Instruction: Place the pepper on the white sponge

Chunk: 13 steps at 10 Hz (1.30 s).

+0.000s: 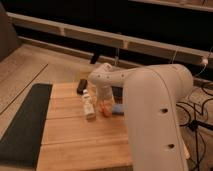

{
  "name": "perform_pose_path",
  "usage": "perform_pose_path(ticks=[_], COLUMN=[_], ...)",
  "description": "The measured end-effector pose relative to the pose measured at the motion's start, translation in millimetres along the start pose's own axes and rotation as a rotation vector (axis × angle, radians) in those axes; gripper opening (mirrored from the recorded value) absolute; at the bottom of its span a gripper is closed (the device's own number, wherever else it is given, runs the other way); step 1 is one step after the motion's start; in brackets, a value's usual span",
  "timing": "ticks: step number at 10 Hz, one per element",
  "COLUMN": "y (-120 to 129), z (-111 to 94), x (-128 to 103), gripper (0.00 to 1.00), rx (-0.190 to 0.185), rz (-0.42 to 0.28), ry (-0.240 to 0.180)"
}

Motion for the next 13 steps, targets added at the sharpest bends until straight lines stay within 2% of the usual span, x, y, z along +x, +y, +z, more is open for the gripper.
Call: perform_pose_path(ticks=[2,5,10,12,13], y=[10,25,27,23,23], z=[-1,3,14,21,24], x=[-4,-4,-2,-1,-1], gripper=[0.65,0.65,0.65,0.58,0.48], rx=[-0.015,-0.008,-0.002,0.002,0.0], rz=[-0.036,-0.098,-0.113,-0.106,-0.102], ry=[-0.01,-0.007,0.014,0.028,0.033])
